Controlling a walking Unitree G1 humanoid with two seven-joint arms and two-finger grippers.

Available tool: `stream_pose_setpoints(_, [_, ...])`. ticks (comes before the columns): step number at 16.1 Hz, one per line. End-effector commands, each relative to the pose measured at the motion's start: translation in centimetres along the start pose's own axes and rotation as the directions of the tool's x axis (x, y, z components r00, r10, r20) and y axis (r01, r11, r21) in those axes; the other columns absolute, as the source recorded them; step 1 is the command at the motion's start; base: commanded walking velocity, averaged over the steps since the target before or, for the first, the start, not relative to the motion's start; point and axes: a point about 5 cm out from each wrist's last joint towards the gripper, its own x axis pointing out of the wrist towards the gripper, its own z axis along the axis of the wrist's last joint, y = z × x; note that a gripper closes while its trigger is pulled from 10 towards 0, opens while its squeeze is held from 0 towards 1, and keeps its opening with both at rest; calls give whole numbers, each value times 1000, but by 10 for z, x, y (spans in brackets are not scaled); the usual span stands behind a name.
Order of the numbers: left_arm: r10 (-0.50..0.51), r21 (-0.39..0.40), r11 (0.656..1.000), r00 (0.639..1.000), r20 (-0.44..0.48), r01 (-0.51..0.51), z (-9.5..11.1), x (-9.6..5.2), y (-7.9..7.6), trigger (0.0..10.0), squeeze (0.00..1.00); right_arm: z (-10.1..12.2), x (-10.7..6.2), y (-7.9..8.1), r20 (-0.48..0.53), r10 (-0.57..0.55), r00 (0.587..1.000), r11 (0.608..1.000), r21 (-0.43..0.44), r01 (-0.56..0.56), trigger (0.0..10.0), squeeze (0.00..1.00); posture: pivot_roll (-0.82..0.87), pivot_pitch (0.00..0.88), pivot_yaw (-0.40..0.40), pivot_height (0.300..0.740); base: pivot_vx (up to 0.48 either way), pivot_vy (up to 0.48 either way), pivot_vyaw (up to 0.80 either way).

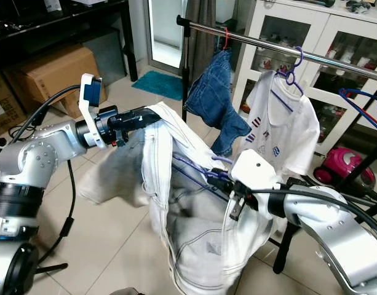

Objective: Hang hanger

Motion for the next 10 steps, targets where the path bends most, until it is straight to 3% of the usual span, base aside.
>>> stream_pose_setpoints(1, [103, 183, 973, 974, 200, -140, 59, -31, 8, 0, 0, -36, -9, 8, -159, 78, 984, 989, 135, -57, 10000, 0, 1, 0, 17, 740, 0, 0, 0])
stream_pose_setpoints(3, [210, 230, 942, 964, 160, -244, 59, -46, 20, 0, 0, -33, -15, 9, -103, 102, 990, 982, 171, -83, 10000, 0, 1, 0, 17, 740, 0, 0, 0])
stream_pose_setpoints(4, [409, 263, 860, 899, 153, -436, 58, -65, 41, 0, 0, -27, -23, 11, -28, 142, 989, 966, 221, -133, 10000, 0, 4, 0, 19, 740, 0, 0, 0])
stream_pose_setpoints(5, [512, 269, 803, 847, 145, -531, 54, -79, 54, 0, 0, -21, -29, 12, 50, 169, 984, 947, 268, -176, 10000, 0, 6, 0, 19, 740, 0, 0, 0])
stream_pose_setpoints(7, [552, 227, 791, 823, 134, -568, 46, -90, 62, 0, 0, -15, -35, 13, 149, 187, 971, 922, 313, -226, 10000, 0, 6, 0, 18, 740, 0, 0, 0])
stream_pose_setpoints(8, [628, 144, 751, 765, 146, -644, 33, -100, 73, 0, 0, -2, -40, 10, 317, 173, 933, 882, 372, -290, 10000, 0, 10, 0, 13, 740, 0, 0, 0])
stream_pose_setpoints(10, [646, 122, 742, 752, 129, -659, 22, -100, 77, 0, 0, 5, -43, 5, 415, 117, 902, 864, 405, -299, 10000, 0, 8, 0, 12, 740, 0, 0, 0])
